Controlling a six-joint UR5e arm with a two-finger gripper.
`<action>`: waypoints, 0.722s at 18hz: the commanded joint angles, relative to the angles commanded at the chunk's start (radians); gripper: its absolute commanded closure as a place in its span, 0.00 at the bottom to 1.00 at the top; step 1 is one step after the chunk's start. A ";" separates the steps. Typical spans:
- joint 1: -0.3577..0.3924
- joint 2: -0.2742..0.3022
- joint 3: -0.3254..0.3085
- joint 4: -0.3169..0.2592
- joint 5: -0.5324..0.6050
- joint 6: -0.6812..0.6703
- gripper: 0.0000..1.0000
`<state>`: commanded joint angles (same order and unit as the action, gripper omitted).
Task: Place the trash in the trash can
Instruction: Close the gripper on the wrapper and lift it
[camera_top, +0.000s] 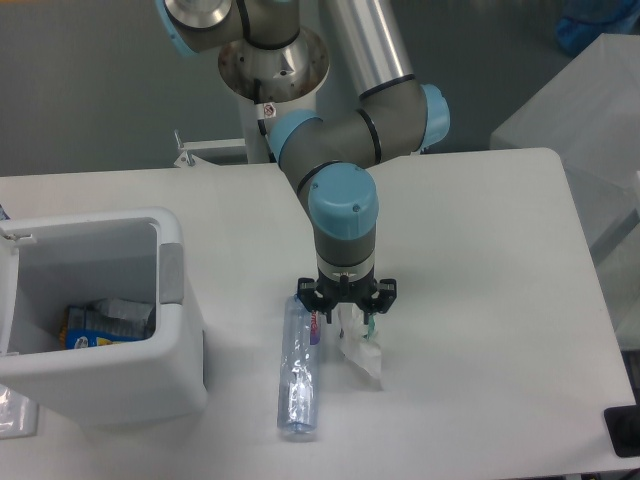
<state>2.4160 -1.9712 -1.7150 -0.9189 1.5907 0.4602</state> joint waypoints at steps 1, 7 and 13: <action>0.000 0.002 0.000 0.000 -0.002 0.000 0.86; 0.008 0.011 0.018 0.000 -0.009 0.002 1.00; 0.061 0.061 0.070 0.000 -0.167 -0.066 1.00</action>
<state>2.4772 -1.9100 -1.6446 -0.9189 1.4241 0.3946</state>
